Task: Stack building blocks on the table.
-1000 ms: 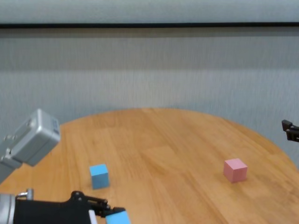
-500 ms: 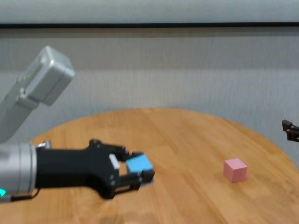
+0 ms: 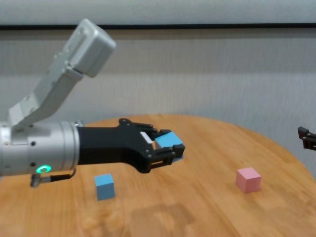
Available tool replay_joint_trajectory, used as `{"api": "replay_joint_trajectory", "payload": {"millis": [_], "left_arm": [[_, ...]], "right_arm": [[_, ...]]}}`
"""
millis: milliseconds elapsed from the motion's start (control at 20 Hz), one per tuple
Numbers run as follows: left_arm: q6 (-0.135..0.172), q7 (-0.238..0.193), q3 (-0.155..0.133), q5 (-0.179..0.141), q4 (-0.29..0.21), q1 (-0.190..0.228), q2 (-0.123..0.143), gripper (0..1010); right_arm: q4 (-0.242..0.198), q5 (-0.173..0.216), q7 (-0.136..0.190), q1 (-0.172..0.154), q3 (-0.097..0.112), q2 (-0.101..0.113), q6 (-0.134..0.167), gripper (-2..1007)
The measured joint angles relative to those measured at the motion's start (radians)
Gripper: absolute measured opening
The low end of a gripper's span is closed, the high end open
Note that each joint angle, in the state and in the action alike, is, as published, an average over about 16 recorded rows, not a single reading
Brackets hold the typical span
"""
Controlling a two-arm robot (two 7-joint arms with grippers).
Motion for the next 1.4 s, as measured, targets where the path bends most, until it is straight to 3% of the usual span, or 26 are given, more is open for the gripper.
{"api": "replay_joint_trajectory", "payload": {"millis": [450,1400], "left_arm": [[0.006,0.024,0.019,0.036,0.113,-0.060,-0.079,405],[-0.015,0.034,0.053,0.109,0.282,-0.122,-0.175,404]], "right_arm": [[0.000,0.000,0.000,0.000,0.000,0.000,0.000,1005],[0.000,0.000,0.000,0.000,0.000,0.000,0.000,1005]]}}
